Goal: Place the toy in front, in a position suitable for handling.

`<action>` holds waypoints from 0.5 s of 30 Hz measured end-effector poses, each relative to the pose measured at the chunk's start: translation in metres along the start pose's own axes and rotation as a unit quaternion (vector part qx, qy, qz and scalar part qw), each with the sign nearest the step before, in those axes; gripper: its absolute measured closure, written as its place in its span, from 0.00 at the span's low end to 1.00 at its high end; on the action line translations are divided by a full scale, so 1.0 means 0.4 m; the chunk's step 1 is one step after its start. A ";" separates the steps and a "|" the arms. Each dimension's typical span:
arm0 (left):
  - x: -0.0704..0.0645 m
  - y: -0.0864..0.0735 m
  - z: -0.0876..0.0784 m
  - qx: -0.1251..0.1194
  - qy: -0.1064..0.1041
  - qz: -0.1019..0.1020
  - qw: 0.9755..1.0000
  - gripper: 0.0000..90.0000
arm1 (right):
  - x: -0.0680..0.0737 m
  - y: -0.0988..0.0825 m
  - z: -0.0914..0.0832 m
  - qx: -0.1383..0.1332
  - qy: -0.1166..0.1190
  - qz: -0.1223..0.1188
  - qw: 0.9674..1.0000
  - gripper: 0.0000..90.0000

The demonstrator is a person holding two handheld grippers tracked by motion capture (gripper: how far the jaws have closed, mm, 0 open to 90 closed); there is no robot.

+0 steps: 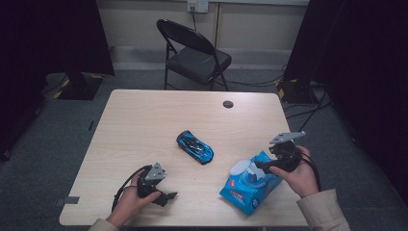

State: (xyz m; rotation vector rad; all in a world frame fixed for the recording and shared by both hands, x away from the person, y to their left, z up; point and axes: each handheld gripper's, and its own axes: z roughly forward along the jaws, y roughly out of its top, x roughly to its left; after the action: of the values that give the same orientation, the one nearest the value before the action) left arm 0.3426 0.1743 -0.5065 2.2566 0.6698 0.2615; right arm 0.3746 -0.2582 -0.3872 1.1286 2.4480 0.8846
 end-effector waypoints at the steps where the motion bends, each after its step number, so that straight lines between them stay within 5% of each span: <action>1: 0.000 0.000 0.000 0.000 0.000 0.000 1.000 0.05 | -0.003 -0.007 -0.004 -0.001 0.000 0.001 1.000 0.23; 15: 0.000 0.000 0.000 0.000 0.000 0.000 1.000 0.05 | -0.039 -0.120 -0.055 -0.004 -0.023 0.023 0.999 0.23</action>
State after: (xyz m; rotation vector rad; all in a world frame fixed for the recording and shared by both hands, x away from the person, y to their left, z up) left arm 0.3426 0.1742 -0.5064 2.2577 0.6693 0.2605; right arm 0.3460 -0.3032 -0.4009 1.1944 2.3879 0.8711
